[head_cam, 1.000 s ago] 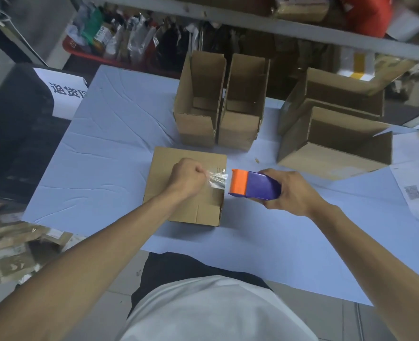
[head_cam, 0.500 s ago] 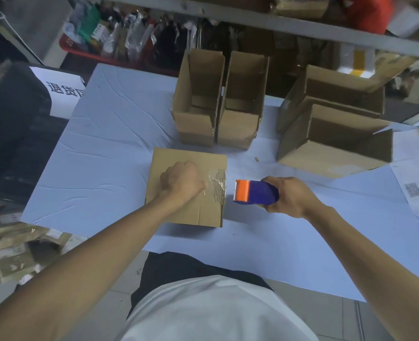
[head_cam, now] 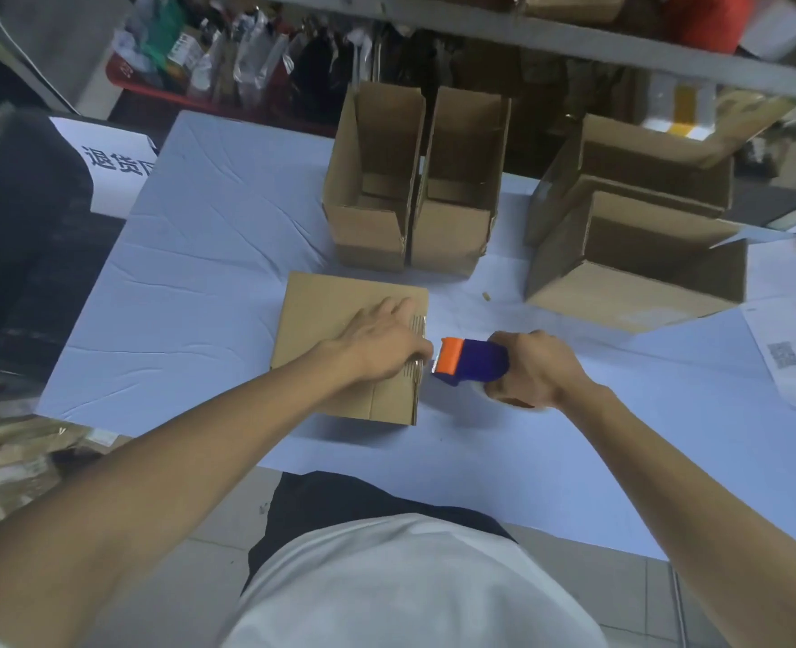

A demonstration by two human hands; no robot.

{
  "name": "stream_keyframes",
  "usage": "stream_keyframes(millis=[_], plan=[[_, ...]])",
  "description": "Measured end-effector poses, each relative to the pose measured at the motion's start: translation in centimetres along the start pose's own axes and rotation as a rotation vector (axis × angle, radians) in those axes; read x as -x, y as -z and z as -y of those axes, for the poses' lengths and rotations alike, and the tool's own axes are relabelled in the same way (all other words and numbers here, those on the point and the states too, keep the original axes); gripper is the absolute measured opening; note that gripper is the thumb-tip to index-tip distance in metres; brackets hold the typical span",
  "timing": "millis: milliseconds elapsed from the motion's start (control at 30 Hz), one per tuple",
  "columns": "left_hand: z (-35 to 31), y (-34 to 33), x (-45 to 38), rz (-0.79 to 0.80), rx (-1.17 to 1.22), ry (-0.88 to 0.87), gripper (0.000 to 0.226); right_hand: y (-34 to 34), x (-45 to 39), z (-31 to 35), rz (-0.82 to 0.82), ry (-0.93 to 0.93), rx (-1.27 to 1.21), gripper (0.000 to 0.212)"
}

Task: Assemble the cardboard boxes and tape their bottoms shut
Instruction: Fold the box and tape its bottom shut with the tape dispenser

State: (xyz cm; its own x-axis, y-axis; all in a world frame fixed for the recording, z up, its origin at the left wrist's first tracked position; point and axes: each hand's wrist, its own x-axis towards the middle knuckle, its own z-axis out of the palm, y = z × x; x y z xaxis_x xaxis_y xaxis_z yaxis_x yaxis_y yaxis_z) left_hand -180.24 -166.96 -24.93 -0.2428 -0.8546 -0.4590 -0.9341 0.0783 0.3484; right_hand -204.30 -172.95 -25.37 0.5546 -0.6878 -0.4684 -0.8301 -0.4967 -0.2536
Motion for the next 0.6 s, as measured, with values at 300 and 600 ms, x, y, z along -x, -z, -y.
stream_keyframes(millis=[300,600], plan=[[-1.9,-0.4,0.4,-0.092,1.121,0.344,0.018,1.5,3.1,-0.1,-0.253,0.126,-0.417,0.055],[-0.5,-0.1,1.9,-0.307,1.106,0.469,0.018,2.4,2.5,0.3,-0.141,0.230,-0.428,0.057]])
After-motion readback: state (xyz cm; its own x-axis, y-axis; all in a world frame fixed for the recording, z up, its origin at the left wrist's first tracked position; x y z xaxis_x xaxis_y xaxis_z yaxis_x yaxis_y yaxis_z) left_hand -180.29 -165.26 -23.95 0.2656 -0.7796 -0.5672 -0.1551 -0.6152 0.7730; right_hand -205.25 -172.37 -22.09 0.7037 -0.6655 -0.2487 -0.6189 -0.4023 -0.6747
